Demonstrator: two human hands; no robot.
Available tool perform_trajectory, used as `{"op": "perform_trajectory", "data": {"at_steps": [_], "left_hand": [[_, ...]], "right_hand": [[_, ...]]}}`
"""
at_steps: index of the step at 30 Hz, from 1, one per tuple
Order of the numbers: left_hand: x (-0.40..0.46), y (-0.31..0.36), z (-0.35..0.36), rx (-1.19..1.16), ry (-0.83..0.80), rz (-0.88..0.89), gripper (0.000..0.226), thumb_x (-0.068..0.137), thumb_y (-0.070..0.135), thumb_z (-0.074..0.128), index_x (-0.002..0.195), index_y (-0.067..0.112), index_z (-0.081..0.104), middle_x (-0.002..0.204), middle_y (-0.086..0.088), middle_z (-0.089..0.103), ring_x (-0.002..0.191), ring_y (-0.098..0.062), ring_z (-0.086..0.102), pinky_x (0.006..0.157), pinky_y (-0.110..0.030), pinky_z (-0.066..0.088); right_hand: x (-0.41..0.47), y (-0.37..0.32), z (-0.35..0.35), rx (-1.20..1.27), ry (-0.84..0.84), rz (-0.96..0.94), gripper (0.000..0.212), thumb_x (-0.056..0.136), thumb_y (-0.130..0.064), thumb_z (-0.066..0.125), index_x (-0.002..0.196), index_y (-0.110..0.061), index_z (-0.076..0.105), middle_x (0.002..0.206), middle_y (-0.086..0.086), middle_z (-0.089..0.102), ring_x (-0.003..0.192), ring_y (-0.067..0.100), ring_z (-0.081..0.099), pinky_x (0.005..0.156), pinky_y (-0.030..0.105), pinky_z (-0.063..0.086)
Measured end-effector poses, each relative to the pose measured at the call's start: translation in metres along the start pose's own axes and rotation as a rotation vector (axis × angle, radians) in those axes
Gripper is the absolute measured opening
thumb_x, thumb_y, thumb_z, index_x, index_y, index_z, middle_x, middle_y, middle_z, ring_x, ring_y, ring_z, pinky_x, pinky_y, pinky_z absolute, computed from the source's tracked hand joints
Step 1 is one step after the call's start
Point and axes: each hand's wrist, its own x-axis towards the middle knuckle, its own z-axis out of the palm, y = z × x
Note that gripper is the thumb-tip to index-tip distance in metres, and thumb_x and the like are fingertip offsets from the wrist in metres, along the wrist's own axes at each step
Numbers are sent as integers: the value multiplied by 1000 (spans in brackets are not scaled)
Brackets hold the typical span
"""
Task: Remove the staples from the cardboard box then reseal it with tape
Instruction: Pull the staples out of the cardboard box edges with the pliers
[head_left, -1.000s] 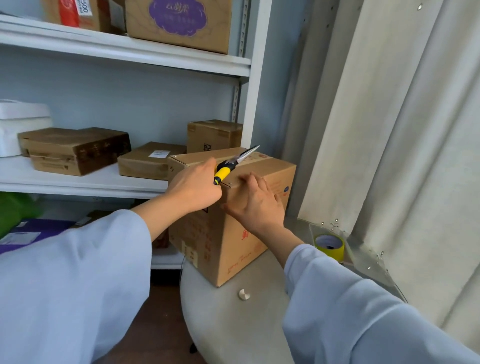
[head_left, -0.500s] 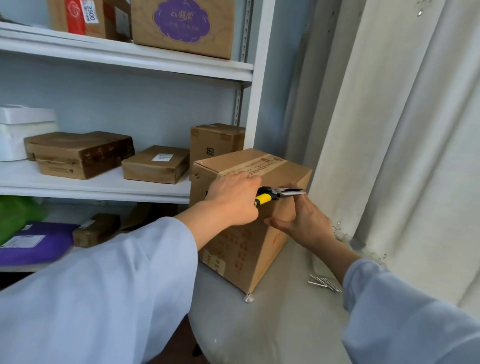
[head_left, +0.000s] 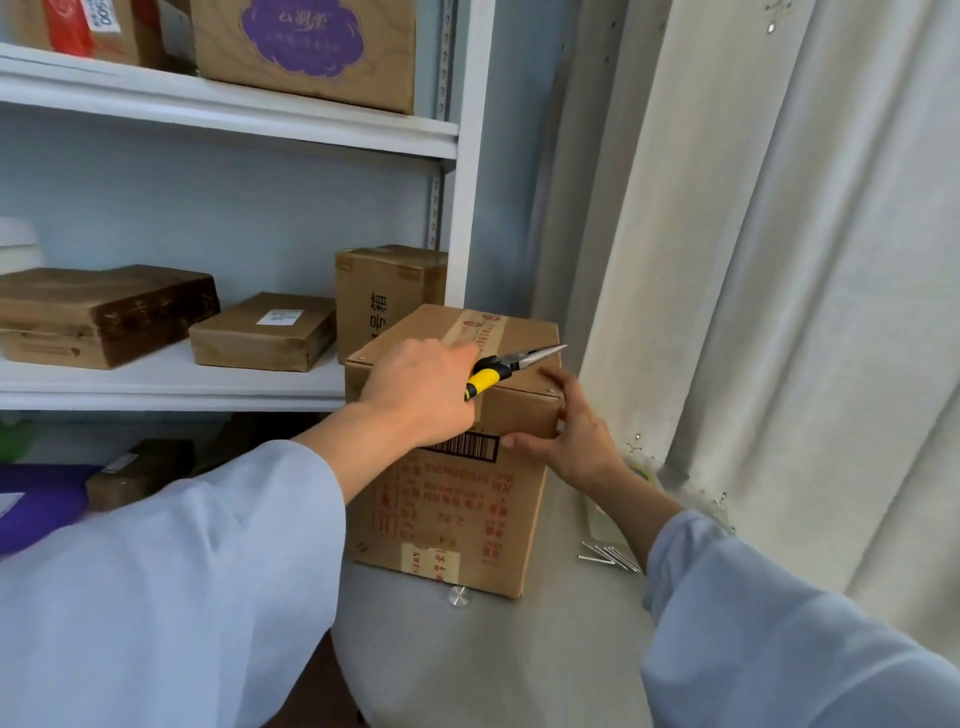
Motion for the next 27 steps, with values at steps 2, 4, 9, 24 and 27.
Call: {"op": "perform_trajectory", "data": {"at_steps": [2,4,9,24,27], "left_hand": [[-3,1,-4,-15,5,26,32,85,23,56,116,20,51,70,3,46,69,-22,50,46,-24,29],[-3,-2,-9,-30,-34,105,31,83,23,57,113,23,51,80,4,52,75,-19,52,53,-26,31],[0,-10,-19,70,-211,183,38,83,24,57,120,27,47,100,4,49,87,-15,44,70,-28,36],[-1,-12,-12,151,-276,118,50,87,31,57,132,22,37,111,-7,55,94,-23,53,68,-31,45],[-2,-9,-2,234,-225,112,56,86,29,58,135,19,33,119,-12,53,102,-25,52,75,-34,48]], "right_hand": [[-1,6,-7,15,-21,2,92,66,-37,85,140,-35,29,129,2,54,115,25,56,95,44,51],[-4,8,-13,18,-55,-9,90,64,-40,85,137,-37,34,126,-1,56,115,23,57,94,44,53],[-6,5,-18,39,-102,-10,90,67,-39,84,140,-40,30,129,-4,53,117,23,55,100,46,48],[-24,-7,-15,-284,16,-72,86,74,-54,73,142,-31,26,126,6,60,113,28,58,92,42,51],[-29,-12,-11,-355,43,-38,85,76,-56,70,143,-30,24,123,8,62,112,29,58,91,44,51]]}}
